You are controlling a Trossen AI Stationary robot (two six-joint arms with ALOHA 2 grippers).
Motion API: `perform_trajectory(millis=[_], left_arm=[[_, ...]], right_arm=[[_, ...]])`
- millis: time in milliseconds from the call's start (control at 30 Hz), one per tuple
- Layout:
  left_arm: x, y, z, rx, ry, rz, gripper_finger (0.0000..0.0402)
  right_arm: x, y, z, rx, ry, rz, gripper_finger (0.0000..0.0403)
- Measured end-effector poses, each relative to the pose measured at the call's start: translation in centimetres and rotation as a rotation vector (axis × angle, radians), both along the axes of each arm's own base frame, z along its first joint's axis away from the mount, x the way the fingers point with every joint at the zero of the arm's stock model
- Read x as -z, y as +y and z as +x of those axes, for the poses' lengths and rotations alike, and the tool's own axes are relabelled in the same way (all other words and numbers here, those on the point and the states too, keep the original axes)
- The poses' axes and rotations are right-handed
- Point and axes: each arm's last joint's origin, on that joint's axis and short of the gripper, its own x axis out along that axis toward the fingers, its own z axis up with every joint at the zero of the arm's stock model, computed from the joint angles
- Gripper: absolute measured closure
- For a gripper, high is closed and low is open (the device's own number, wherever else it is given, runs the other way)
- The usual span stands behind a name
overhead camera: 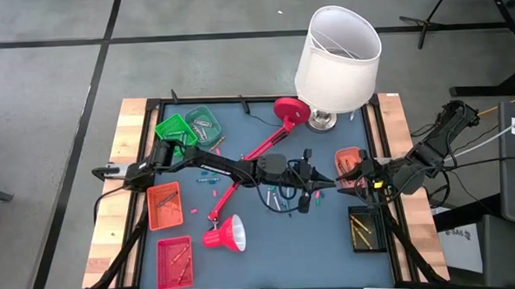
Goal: Sort crayons
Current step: Put the brown crayon into the right orange bin
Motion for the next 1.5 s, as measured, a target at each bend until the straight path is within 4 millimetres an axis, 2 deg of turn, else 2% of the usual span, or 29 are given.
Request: perform_trajectory(millis=[733, 1067, 1500], left_arm=[[0.0, -0.4, 0.0, 0.007, 0.0, 0.0, 0.0395], [0.0, -0.2, 0.0, -0.024, 0.0, -0.001, 0.0395], [0.2, -0.4, 0.0, -0.025, 0.011, 0.006, 0.0395]], right_arm=[[-0.9, 0.2, 0.5, -0.009, -0.114, -0.15, 0.0242], [-0.2, 1.1, 1.4, -0.03, -0.071, -0.207, 0.0243], [-0.1, 1.4, 1.8, -0.023, -0.082, -0.207, 0.0339]])
